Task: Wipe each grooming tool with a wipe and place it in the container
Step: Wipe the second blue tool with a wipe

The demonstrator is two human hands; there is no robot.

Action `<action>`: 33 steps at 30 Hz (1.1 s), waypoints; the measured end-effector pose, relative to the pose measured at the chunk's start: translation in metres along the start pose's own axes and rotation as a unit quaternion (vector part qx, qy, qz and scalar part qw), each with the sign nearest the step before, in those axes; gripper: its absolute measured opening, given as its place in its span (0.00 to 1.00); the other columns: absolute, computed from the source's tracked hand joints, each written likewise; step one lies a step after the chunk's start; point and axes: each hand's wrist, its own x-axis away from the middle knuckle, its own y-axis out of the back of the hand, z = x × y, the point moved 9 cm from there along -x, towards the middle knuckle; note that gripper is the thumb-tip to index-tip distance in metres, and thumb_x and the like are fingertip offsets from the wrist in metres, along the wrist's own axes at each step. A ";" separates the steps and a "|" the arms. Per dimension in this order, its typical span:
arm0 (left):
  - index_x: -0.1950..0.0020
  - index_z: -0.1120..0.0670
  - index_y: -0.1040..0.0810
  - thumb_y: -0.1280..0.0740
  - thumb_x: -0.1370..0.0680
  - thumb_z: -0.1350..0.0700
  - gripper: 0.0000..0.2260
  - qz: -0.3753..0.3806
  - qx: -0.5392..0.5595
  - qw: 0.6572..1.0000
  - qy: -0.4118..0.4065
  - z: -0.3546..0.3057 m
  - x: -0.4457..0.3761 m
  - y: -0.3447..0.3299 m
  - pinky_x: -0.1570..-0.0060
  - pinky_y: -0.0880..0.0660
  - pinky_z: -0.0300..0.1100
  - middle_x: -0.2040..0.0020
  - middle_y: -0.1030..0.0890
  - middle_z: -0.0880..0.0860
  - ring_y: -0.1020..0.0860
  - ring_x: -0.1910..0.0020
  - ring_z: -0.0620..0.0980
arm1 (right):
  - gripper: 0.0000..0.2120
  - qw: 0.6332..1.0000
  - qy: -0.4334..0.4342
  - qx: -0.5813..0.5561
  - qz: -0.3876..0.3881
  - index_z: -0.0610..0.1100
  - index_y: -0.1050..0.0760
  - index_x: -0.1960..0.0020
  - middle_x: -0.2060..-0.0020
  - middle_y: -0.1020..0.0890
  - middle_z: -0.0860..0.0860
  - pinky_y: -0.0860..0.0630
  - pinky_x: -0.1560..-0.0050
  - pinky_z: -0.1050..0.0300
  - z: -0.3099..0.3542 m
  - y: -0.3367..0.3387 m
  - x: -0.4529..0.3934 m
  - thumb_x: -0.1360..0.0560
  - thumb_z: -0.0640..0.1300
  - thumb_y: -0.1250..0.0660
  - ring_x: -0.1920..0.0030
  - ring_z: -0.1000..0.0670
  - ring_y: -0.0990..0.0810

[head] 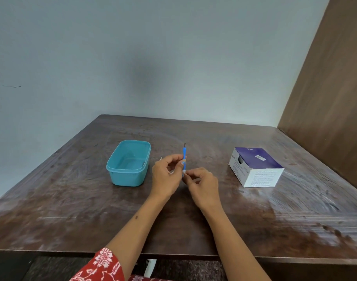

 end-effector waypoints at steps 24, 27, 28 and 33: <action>0.49 0.60 0.18 0.31 0.27 0.63 0.07 -0.016 0.014 1.000 -0.004 0.001 -0.003 -0.002 0.59 0.24 0.31 0.57 0.17 0.53 0.20 0.60 0.43 | 0.07 0.992 -0.033 -0.111 -0.049 0.44 0.18 0.53 0.63 0.16 0.52 0.23 0.58 0.68 0.004 0.007 -0.005 0.30 0.38 0.27 0.62 0.59 0.18; 0.49 0.58 0.18 0.31 0.27 0.62 0.07 -0.010 0.010 1.000 0.004 0.003 0.000 -0.003 0.56 0.23 0.36 0.55 0.17 0.53 0.19 0.56 0.48 | 0.06 0.989 -0.034 -0.125 -0.071 0.44 0.19 0.56 0.64 0.16 0.51 0.22 0.59 0.67 0.006 0.013 -0.001 0.31 0.38 0.26 0.62 0.57 0.17; 0.49 0.57 0.18 0.31 0.26 0.62 0.07 -0.010 0.006 1.000 0.007 0.003 0.000 -0.002 0.55 0.23 0.37 0.55 0.17 0.52 0.19 0.55 0.48 | 0.05 0.990 -0.035 -0.119 -0.064 0.44 0.18 0.56 0.64 0.16 0.52 0.21 0.58 0.64 0.005 0.012 -0.001 0.31 0.38 0.26 0.62 0.57 0.17; 0.47 0.58 0.19 0.31 0.26 0.62 0.08 -0.012 0.012 0.999 0.030 0.007 0.000 0.001 0.54 0.23 0.33 0.54 0.18 0.51 0.19 0.53 0.47 | 0.09 0.994 -0.042 -0.080 -0.059 0.48 0.19 0.52 0.64 0.15 0.52 0.21 0.56 0.62 0.002 0.010 0.001 0.32 0.42 0.25 0.62 0.58 0.18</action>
